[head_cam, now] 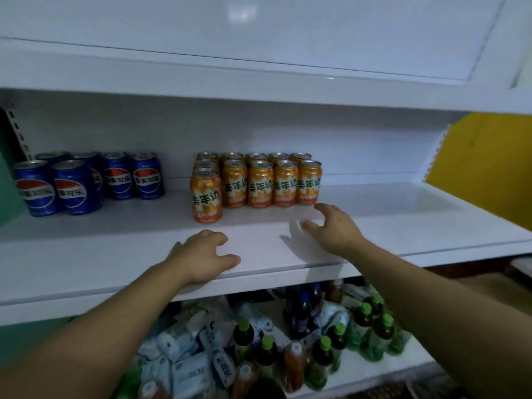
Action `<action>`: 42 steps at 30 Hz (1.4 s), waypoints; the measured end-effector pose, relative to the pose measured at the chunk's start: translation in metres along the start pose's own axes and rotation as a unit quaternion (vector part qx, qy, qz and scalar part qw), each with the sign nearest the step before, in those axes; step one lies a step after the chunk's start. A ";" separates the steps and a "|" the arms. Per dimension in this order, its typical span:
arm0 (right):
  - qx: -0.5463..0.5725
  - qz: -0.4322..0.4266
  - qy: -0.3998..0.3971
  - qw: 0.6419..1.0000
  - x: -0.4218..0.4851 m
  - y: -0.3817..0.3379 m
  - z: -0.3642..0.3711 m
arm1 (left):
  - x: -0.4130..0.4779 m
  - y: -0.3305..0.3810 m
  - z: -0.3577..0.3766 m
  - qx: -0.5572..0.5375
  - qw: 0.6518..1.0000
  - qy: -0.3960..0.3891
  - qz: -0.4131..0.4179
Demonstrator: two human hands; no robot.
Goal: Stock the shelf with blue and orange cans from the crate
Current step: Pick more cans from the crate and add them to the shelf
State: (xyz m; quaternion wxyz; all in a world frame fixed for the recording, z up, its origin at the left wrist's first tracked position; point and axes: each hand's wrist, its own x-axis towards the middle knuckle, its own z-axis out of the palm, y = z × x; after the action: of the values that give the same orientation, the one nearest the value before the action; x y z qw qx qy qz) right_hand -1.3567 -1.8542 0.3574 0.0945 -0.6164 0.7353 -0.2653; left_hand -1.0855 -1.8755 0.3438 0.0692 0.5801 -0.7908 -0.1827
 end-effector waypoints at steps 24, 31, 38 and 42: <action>0.000 0.501 -0.009 0.865 -0.338 0.309 -0.056 | -0.093 0.325 0.344 0.113 0.836 -0.368 0.392; 0.107 0.555 -0.043 0.824 -0.342 0.394 -0.023 | -0.060 0.355 0.414 0.125 0.821 -0.413 0.374; 0.146 0.584 -0.086 0.794 -0.325 0.501 0.030 | 0.013 0.389 0.506 0.141 0.846 -0.425 0.290; 0.173 0.609 -0.111 0.766 -0.306 0.560 0.065 | 0.057 0.396 0.557 0.170 0.847 -0.439 0.248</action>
State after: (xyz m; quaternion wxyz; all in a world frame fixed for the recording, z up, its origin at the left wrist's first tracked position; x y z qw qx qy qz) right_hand -1.7380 -1.5238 -0.0382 0.4224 -0.0376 0.8824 -0.2039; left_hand -1.6364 -1.7101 -0.0301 -0.3416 0.2267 -0.8748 -0.2580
